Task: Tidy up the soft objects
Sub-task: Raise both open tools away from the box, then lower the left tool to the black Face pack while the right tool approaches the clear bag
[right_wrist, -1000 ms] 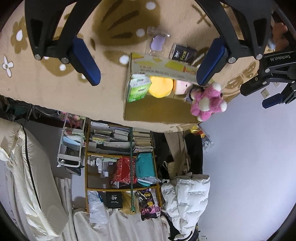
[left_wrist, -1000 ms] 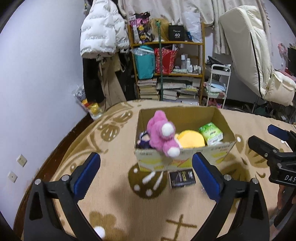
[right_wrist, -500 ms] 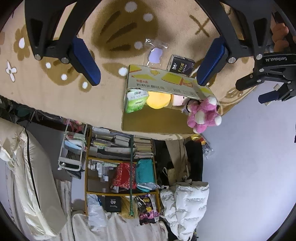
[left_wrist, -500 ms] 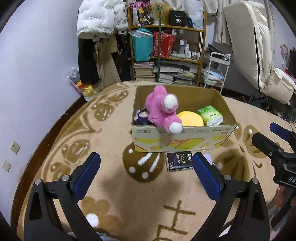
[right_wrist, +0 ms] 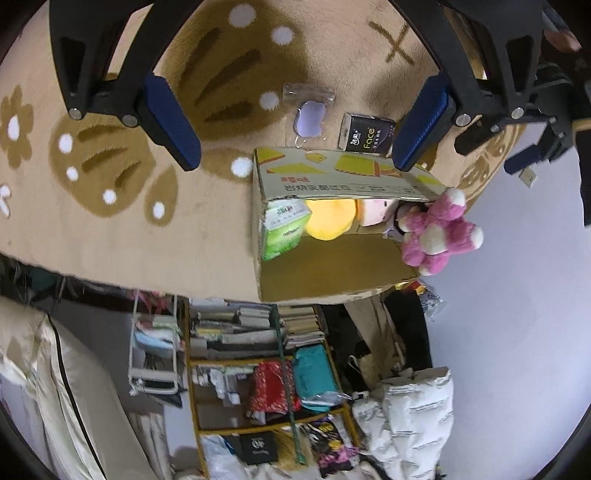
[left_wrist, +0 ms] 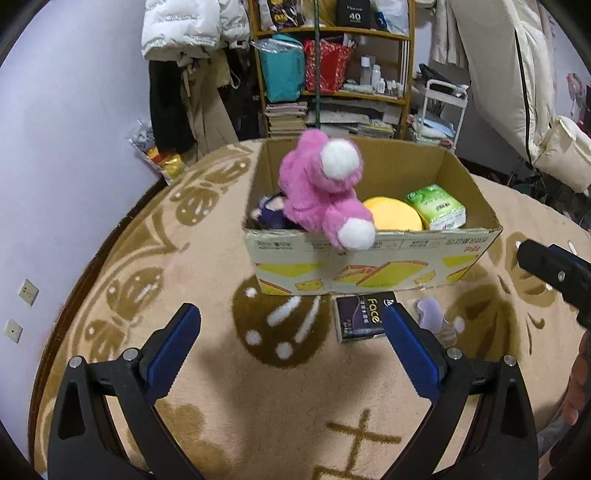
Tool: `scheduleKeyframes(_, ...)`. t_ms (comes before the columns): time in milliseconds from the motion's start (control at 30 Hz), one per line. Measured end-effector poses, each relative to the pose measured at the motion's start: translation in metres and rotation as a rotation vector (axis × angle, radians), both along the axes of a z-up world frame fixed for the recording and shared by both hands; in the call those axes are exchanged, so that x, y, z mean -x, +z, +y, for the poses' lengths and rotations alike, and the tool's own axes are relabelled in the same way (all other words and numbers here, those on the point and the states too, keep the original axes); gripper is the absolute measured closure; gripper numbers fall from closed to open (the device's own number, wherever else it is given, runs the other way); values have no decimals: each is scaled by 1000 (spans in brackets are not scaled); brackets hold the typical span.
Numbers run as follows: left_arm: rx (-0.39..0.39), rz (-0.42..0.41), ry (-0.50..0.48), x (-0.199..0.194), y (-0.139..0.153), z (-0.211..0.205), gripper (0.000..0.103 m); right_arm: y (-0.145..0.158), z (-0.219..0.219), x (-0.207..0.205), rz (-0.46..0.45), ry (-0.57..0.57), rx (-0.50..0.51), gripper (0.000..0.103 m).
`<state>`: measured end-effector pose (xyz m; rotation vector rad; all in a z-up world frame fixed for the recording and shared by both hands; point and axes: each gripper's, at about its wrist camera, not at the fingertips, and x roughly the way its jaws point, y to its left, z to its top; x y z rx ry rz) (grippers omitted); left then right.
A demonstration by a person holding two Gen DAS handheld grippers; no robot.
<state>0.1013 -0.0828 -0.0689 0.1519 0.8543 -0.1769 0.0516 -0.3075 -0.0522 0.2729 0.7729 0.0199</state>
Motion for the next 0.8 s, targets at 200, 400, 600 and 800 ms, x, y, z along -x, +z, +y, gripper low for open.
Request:
scheduleKeyframes(200,32,55,-35,-8,-16,-12,5,-12,-9,-11,45,-29,-42,0)
scheduleKeyframes(400,59,98,-40,-13,-32,-17,5,-28,-9,-23,105,-38,-61,0)
scheduleKeyframes(600,31,91,-81,-13,-42,-29,5,-42,-8,-34,146,-38,-79,0)
scheduleKeyframes(800,18,91,-108,-13,-49,-43,5,-52,-9,-41,171,-25,-125,0)
